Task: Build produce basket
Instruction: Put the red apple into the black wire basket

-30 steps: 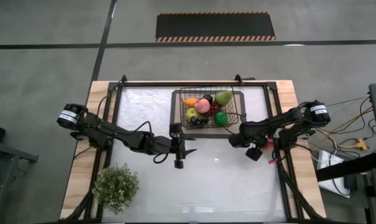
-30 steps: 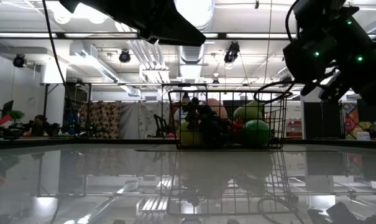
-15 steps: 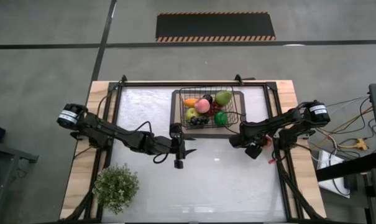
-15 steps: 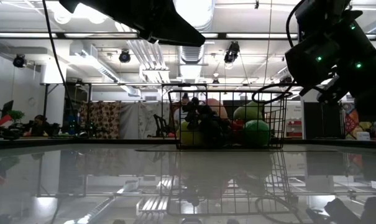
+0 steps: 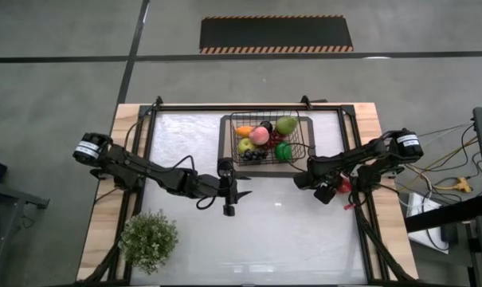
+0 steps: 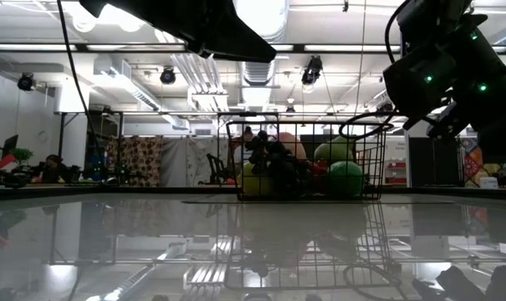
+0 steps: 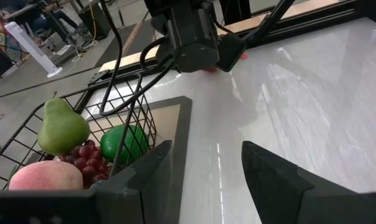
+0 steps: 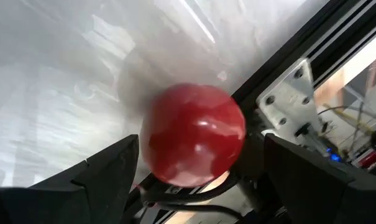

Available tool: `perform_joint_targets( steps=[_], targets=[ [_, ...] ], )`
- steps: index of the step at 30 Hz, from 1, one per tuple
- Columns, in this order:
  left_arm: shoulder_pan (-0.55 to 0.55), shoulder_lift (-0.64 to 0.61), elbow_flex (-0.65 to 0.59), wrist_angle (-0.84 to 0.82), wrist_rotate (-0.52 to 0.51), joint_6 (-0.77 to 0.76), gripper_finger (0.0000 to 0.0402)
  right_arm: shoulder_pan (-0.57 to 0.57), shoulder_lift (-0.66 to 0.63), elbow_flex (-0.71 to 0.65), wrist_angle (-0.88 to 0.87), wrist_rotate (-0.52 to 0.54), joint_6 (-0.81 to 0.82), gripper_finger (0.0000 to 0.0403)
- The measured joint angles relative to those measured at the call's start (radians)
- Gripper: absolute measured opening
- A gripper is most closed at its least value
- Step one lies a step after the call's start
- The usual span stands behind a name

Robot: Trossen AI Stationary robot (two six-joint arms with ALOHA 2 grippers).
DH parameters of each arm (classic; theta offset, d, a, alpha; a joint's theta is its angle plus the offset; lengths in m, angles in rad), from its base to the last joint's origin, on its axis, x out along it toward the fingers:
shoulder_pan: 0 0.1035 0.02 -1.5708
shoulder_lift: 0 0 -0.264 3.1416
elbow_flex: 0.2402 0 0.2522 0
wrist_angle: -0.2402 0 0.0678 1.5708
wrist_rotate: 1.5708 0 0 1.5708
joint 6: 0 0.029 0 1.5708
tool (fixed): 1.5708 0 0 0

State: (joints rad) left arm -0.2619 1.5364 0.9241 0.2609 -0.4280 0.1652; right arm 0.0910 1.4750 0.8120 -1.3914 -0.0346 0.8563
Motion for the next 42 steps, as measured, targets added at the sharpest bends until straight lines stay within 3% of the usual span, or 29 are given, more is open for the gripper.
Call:
perform_joint_targets(
  steps=[4,12,24,33,42],
  targets=[
    [0.000,0.000,0.000,0.000,0.000,0.000,0.0176,0.000,0.000,0.000,0.003,-0.056,0.008,0.0327],
    [-0.001,0.000,0.000,0.000,0.000,0.000,0.0176,0.000,0.000,0.000,0.005,-0.062,0.025,0.0323],
    [-0.008,-0.012,0.000,-0.003,0.000,0.009,0.0176,-0.021,0.115,-0.001,0.027,-0.037,0.003,0.0233],
    [-0.017,-0.036,0.001,-0.001,0.000,0.005,0.0176,0.022,0.030,0.128,0.053,-0.011,0.014,0.0240],
    [-0.016,-0.022,0.001,0.011,0.002,0.001,0.0176,0.067,-0.102,0.220,0.432,-0.003,-0.083,0.0236]
  ],
)
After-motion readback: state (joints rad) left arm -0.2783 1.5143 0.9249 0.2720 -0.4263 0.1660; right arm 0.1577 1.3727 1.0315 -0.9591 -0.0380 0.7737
